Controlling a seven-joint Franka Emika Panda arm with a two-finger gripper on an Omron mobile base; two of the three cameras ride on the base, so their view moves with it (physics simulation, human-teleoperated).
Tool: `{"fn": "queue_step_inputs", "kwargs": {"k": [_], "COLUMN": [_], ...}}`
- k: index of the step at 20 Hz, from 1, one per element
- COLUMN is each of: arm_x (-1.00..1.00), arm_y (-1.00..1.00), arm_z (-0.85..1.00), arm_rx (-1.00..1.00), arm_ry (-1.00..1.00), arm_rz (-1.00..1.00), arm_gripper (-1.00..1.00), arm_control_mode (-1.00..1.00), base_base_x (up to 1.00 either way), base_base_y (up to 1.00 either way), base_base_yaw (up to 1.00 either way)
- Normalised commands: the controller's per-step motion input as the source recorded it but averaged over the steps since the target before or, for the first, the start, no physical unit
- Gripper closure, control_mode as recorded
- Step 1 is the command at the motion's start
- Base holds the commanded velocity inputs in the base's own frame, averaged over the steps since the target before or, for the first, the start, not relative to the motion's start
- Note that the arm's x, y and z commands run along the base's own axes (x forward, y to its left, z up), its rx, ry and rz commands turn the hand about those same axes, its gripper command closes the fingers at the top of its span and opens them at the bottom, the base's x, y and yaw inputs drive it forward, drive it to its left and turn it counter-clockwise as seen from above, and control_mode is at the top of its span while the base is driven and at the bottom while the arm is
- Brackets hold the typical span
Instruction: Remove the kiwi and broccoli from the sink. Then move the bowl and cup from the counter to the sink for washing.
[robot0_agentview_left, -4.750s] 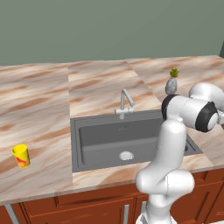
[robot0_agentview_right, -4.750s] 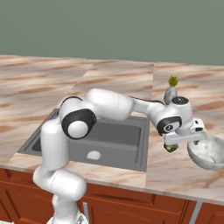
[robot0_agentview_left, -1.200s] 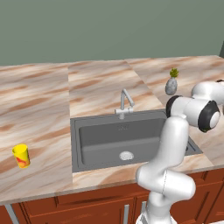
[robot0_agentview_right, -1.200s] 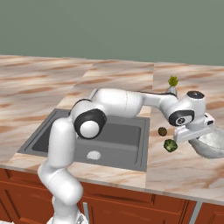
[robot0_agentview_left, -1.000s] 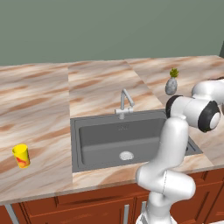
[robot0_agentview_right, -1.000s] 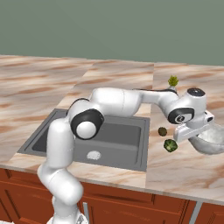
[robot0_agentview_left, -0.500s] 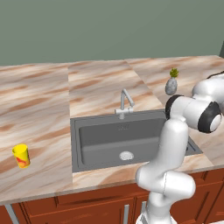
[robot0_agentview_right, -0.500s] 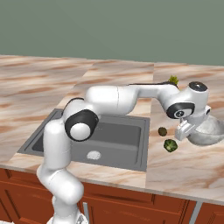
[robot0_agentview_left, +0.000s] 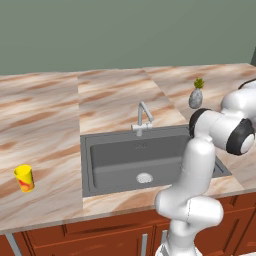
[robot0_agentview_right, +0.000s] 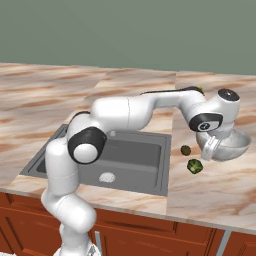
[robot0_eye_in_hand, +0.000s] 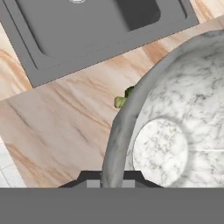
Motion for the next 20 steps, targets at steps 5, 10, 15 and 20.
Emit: {"fn": "queue_step_inputs", "kwargs": {"k": [5, 10, 15, 20], "arm_x": [-0.12, -0.03, -0.01, 0.0], "arm_y": [0.24, 0.31, 0.33, 0.33], "arm_z": [0.06, 0.0, 0.0, -0.01], "arm_rx": [0.0, 0.0, 0.0, 0.0], "arm_ry": [0.0, 0.0, 0.0, 0.0], "arm_rz": [0.18, 0.13, 0.12, 0.12], "arm_gripper": [1.0, 1.0, 1.0, 1.0], "arm_control_mode": [-1.0, -1.0, -1.0, -1.0], "base_base_x": [0.0, 0.0, 0.0, 0.0], "base_base_y": [0.0, 0.0, 0.0, 0.0], "base_base_yaw": [0.0, 0.0, 0.0, 0.0]}}
